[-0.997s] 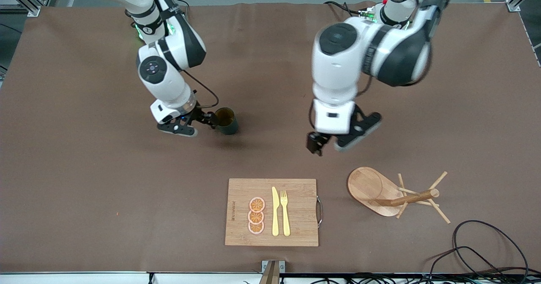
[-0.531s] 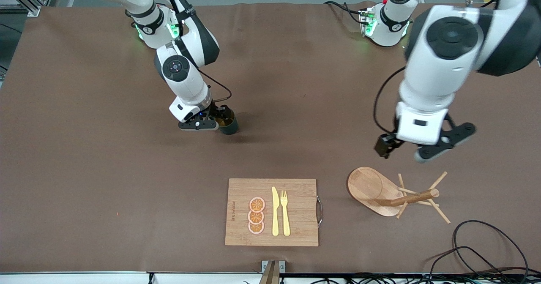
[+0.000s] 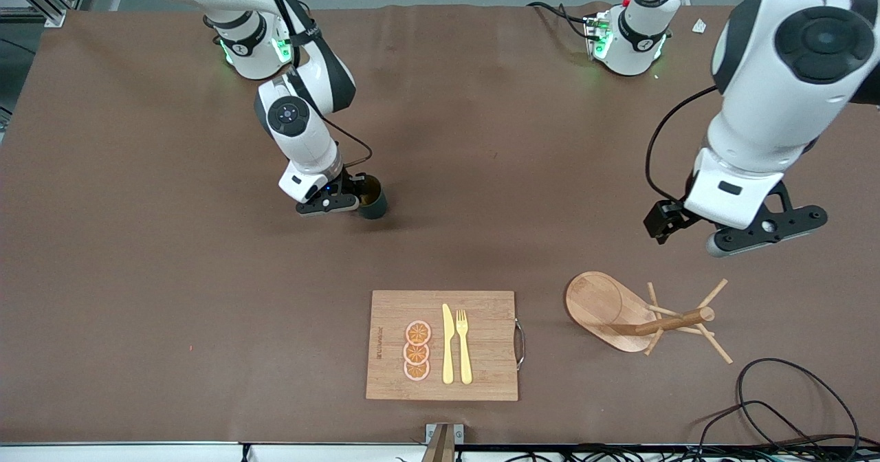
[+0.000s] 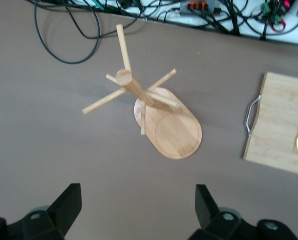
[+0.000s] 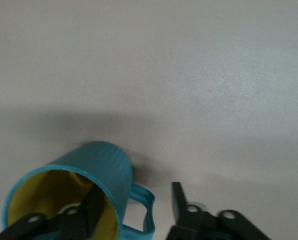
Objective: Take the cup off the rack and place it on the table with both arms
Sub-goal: 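Slide the teal mug away with the right gripper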
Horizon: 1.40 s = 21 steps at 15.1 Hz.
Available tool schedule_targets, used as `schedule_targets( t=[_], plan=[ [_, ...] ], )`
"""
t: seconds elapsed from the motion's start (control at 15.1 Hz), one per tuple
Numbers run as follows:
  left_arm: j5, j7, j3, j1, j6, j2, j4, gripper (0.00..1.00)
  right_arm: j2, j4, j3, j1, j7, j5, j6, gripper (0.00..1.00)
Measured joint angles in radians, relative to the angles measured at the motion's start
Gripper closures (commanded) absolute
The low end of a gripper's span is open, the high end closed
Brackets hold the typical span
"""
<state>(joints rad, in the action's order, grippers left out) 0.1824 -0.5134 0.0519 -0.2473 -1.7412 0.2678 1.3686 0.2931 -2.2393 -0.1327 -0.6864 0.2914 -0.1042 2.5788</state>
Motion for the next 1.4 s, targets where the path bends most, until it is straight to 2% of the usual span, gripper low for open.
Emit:
schedule_targets(
  t=[0.07, 0.4, 0.8, 1.06, 1.4],
  plan=[
    [-0.014, 0.051, 0.0, 0.017, 0.006, -0.011, -0.003, 0.0, 0.001, -0.001, -0.001, 0.0, -0.015, 0.0, 0.0, 1.0],
    [-0.09, 0.228, -0.001, 0.103, 0.154, -0.117, 0.001, 0.0, -0.002, 0.003, -0.001, 0.0, -0.097, 0.002, -0.002, 1.0],
    [-0.164, 0.405, -0.004, 0.17, 0.211, -0.245, 0.141, 0.0, -0.005, 0.004, -0.017, 0.052, -0.272, 0.003, -0.014, 1.0],
    [-0.174, 0.435, -0.004, 0.18, 0.21, -0.311, 0.221, 0.0, -0.026, 0.005, -0.025, 0.226, -0.506, 0.003, -0.043, 1.0],
    [-0.175, 0.435, -0.003, 0.18, 0.208, -0.329, 0.241, 0.0, -0.035, 0.004, -0.031, 0.514, -0.864, 0.003, -0.079, 1.0]
  ],
)
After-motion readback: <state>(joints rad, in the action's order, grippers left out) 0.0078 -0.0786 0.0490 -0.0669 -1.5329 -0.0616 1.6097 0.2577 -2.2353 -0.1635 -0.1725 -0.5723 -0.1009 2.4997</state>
